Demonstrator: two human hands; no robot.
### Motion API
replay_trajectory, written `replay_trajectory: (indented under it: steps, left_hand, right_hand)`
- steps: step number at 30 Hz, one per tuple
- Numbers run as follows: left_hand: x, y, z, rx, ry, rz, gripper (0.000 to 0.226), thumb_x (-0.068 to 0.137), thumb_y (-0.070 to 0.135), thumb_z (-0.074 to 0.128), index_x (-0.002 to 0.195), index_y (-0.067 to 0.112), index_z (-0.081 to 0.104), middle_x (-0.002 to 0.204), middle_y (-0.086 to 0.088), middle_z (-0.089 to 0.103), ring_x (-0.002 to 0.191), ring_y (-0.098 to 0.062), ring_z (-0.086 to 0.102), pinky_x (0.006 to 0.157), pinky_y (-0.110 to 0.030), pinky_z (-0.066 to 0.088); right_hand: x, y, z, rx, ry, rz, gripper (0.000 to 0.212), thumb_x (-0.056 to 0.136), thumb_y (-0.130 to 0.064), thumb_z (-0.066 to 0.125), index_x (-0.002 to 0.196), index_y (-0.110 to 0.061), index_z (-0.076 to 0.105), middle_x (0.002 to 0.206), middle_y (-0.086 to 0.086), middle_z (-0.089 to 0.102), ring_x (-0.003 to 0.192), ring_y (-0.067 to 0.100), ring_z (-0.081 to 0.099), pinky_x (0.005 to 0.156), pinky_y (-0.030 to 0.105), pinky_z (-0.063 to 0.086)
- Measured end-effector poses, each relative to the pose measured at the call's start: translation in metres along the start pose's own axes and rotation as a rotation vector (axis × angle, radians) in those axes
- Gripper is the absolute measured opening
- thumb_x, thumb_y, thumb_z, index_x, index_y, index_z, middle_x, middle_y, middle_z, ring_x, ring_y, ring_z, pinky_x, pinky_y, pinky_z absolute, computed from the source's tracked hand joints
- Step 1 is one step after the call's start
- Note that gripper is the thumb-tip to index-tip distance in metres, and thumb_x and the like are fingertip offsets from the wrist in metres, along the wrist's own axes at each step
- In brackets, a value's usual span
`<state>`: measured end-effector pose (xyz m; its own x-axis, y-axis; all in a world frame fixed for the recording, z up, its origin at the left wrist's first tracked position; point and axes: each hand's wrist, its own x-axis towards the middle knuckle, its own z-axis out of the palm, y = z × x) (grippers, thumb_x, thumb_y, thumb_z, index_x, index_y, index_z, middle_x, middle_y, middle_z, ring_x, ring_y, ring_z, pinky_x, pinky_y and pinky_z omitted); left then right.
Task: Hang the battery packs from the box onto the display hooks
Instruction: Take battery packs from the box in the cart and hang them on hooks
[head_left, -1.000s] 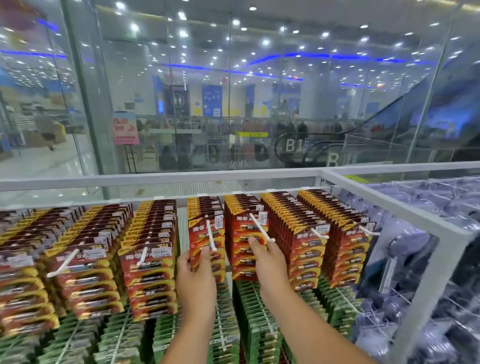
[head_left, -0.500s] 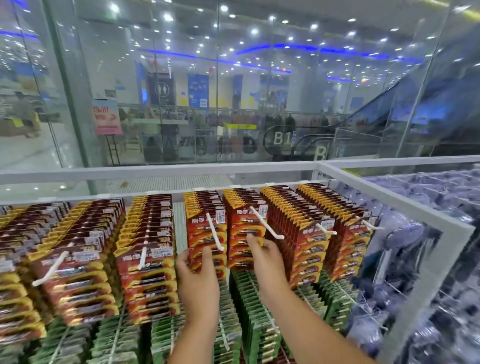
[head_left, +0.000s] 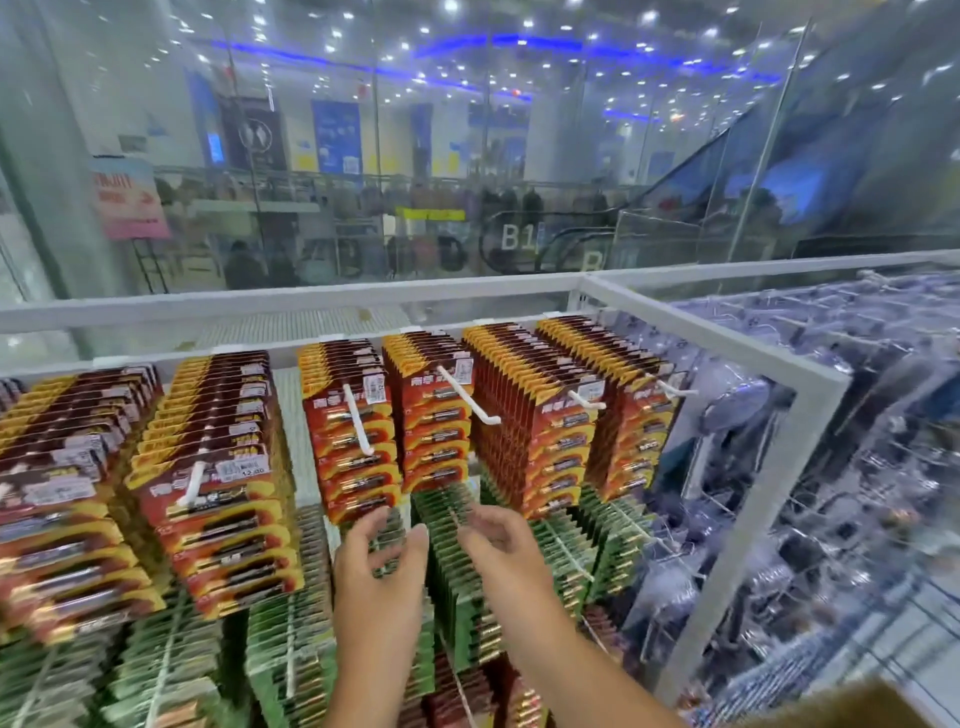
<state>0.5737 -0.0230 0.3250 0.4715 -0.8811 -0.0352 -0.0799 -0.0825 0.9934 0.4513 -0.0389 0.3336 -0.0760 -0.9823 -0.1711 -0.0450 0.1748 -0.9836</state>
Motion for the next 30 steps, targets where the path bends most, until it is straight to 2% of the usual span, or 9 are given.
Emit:
replay_trajectory:
  steps: [6, 9, 14, 18, 20, 22, 25, 27, 30]
  left_hand:
    - [-0.026, 0.038, 0.022, -0.011, -0.171, 0.069, 0.023, 0.095, 0.051, 0.066, 0.117, 0.048, 0.061, 0.116, 0.029, 0.056, 0.099, 0.006, 0.053, 0.090, -0.038, 0.043]
    - [-0.045, 0.053, 0.050, -0.044, -0.253, 0.101, 0.017, 0.096, 0.050, 0.066, 0.113, 0.049, 0.063, 0.120, 0.026, 0.059, 0.104, 0.003, 0.057, 0.092, -0.040, 0.047]
    - [-0.081, 0.057, 0.121, -0.073, -0.405, 0.165, 0.013, 0.098, 0.041, 0.066, 0.110, 0.040, 0.067, 0.117, 0.018, 0.067, 0.106, -0.010, 0.065, 0.089, -0.032, 0.050]
    - [-0.117, 0.043, 0.188, -0.041, -0.441, 0.192, 0.009, 0.095, 0.039, 0.074, 0.101, 0.044, 0.069, 0.116, 0.010, 0.072, 0.094, -0.012, 0.067, 0.093, -0.042, 0.054]
    - [-0.136, 0.032, 0.224, -0.010, -0.455, 0.190, 0.014, 0.084, 0.053, 0.075, 0.097, 0.050, 0.070, 0.109, 0.017, 0.071, 0.090, -0.007, 0.068, 0.091, -0.042, 0.056]
    - [-0.156, 0.017, 0.260, 0.016, -0.475, 0.178, 0.017, 0.081, 0.054, 0.071, 0.097, 0.049, 0.069, 0.104, 0.024, 0.070, 0.087, 0.000, 0.067, 0.090, -0.039, 0.056]
    - [-0.186, -0.013, 0.312, 0.102, -0.533, 0.130, 0.014, 0.092, 0.046, 0.075, 0.103, 0.047, 0.068, 0.104, 0.027, 0.071, 0.090, 0.002, 0.068, 0.085, -0.035, 0.057]
    - [-0.203, -0.040, 0.344, 0.152, -0.567, 0.063, 0.012, 0.096, 0.038, 0.071, 0.105, 0.047, 0.067, 0.099, 0.034, 0.069, 0.092, 0.004, 0.068, 0.092, -0.038, 0.057]
    - [-0.226, -0.087, 0.387, 0.253, -0.594, -0.027, 0.015, 0.097, 0.037, 0.070, 0.109, 0.045, 0.066, 0.106, 0.026, 0.070, 0.098, 0.002, 0.068, 0.094, -0.038, 0.054]
  right_hand:
    - [-0.022, -0.007, -0.068, 0.049, 0.074, -0.069, 0.016, 0.102, -0.030, 0.066, 0.116, -0.036, 0.061, 0.120, -0.016, 0.062, 0.110, -0.002, 0.060, 0.089, 0.019, 0.047]
    - [-0.027, -0.006, -0.109, 0.087, 0.135, -0.090, 0.020, 0.102, -0.031, 0.066, 0.119, -0.040, 0.059, 0.122, -0.016, 0.063, 0.115, 0.001, 0.060, 0.104, 0.033, 0.049]
    - [-0.035, 0.003, -0.190, 0.086, 0.237, -0.140, 0.018, 0.102, -0.029, 0.067, 0.118, -0.036, 0.061, 0.121, -0.015, 0.065, 0.115, 0.004, 0.061, 0.103, 0.032, 0.049]
    - [-0.038, 0.029, -0.262, 0.093, 0.301, -0.143, 0.018, 0.102, -0.024, 0.068, 0.115, -0.035, 0.062, 0.120, -0.009, 0.068, 0.110, 0.011, 0.065, 0.093, 0.034, 0.053]
    - [-0.040, 0.045, -0.302, 0.111, 0.298, -0.140, 0.020, 0.102, -0.021, 0.066, 0.121, -0.024, 0.061, 0.119, -0.005, 0.066, 0.101, 0.009, 0.065, 0.081, 0.023, 0.053]
    - [-0.041, 0.065, -0.344, 0.119, 0.294, -0.108, 0.025, 0.102, -0.019, 0.065, 0.127, -0.018, 0.060, 0.115, -0.005, 0.065, 0.092, 0.004, 0.063, 0.075, 0.017, 0.053]
    - [-0.041, 0.105, -0.409, 0.090, 0.295, -0.027, 0.027, 0.102, -0.029, 0.067, 0.128, -0.029, 0.060, 0.120, -0.011, 0.065, 0.107, 0.002, 0.064, 0.086, 0.019, 0.049]
    - [-0.040, 0.137, -0.450, 0.088, 0.318, 0.054, 0.027, 0.102, -0.031, 0.066, 0.128, -0.032, 0.060, 0.123, -0.010, 0.065, 0.114, 0.004, 0.062, 0.086, 0.017, 0.045]
    - [-0.039, 0.185, -0.498, 0.091, 0.385, 0.208, 0.028, 0.102, -0.030, 0.066, 0.130, -0.029, 0.060, 0.123, -0.008, 0.064, 0.110, 0.002, 0.062, 0.081, 0.013, 0.045]
